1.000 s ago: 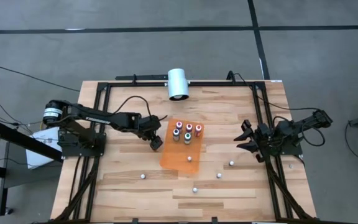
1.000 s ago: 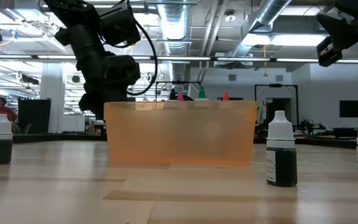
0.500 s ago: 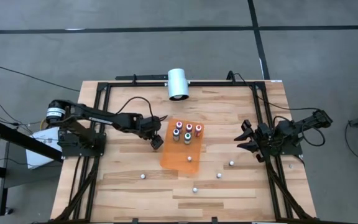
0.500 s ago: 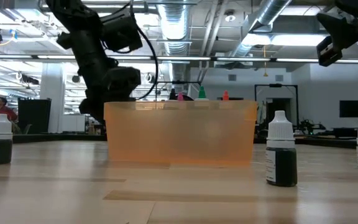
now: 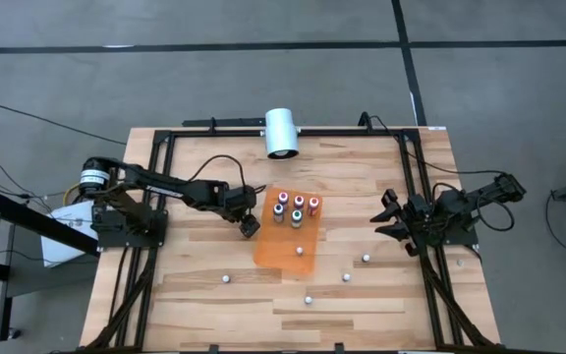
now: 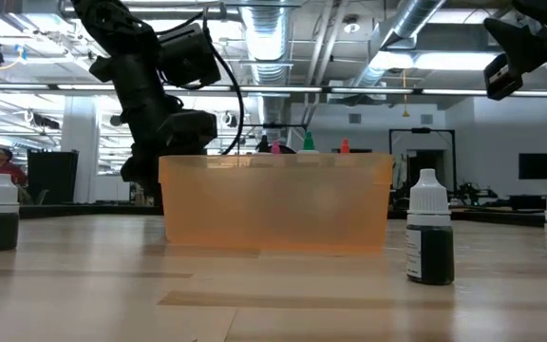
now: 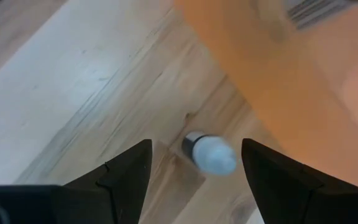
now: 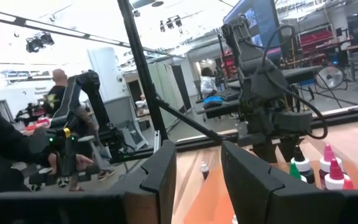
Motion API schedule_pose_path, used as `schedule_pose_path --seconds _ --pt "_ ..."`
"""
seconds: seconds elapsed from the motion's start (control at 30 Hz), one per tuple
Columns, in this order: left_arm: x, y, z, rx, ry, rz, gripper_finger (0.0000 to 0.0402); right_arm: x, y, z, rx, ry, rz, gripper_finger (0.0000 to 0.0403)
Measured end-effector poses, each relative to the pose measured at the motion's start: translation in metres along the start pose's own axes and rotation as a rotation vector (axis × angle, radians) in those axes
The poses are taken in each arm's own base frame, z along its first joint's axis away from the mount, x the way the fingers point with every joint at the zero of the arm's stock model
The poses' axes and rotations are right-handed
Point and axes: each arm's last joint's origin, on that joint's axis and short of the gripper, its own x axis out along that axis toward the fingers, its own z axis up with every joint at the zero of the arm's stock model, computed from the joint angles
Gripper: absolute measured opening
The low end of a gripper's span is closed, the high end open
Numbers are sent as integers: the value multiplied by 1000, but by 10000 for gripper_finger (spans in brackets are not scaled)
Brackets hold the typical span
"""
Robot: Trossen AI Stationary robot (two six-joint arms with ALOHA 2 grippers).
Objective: Pick & Place food coloring
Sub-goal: Put the top small black food coloring bottle into the orange bin
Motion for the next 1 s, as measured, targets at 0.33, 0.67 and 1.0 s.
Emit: schedule_pose_path --seconds 0.33,0.67,1.0 --pt "0 0 2 3 -42 23 240 0 0 1 1 -6 1 116" --pt "0 0 2 17 -43 24 240 0 0 1 2 -13 3 116" --pt "0 0 2 30 -43 24 240 0 0 1 10 -13 2 116"
